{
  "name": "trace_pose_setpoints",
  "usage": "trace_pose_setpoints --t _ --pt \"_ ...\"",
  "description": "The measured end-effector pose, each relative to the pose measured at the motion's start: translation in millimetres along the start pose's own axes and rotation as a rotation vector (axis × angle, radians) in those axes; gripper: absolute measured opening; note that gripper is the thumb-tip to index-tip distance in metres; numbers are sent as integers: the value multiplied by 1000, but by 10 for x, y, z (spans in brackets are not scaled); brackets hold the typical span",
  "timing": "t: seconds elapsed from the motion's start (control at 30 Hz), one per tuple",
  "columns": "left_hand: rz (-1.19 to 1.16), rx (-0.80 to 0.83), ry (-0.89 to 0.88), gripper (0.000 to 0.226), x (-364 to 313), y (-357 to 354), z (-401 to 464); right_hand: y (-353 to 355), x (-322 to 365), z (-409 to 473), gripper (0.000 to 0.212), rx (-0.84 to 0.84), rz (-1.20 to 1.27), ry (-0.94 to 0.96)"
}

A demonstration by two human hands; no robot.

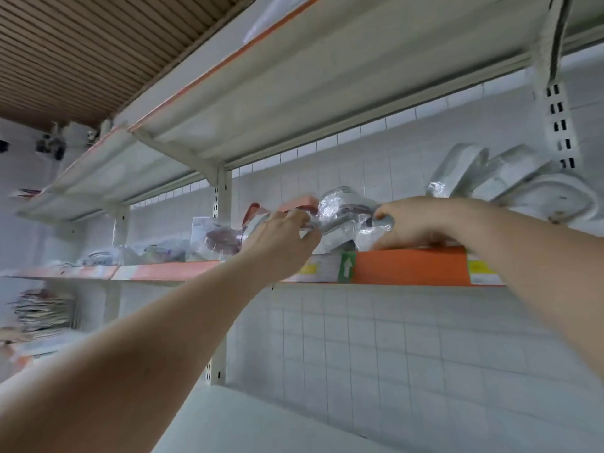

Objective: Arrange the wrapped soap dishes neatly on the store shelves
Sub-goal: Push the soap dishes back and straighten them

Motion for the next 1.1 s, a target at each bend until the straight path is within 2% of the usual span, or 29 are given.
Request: trace_pose_setpoints --t 0.13,0.27,0.4,0.53,0.6,0.67,0.77,0.9,0.97,1.1 --pt "-125 54 -22 53 177 -272 515 -125 24 333 54 50 -186 -109" --pt "-25 271 -102 70 188 -743 888 -141 72 488 31 -86 -281 -146" --pt "74 345 -204 79 156 -1024 1157 -190 59 601 40 -108 -371 -238" --pt "91 189 -282 62 71 -973 1245 -154 113 548 40 -110 -448 -234" --pt "10 99 -280 58 109 -863 1240 -168 117 510 35 -83 -459 -269" --pt "-81 36 -270 50 156 -769 1210 -130 160 446 39 -110 -476 -293" --pt "-231 -92 -309 45 134 -553 1093 93 197 270 49 -281 -398 -334" --pt "-349 -229 -394 47 60 -287 938 527 109 -196 53 -589 -63 -394" --pt "-336 -265 -452 50 -22 -201 851 644 95 -480 58 -614 -147 -406" --pt "-408 -262 -560 57 -404 -59 561 826 65 -1107 53 -567 -378 -420"
Point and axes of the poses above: each hand's wrist, its own z-axis towards the middle knuckle, its own y-axis out of the back of the hand, x = y × z, the point moved 10 cm from there along z, towards the middle knuckle, and after that the axes turned 1 degree about -y, right-handed, at the moved point
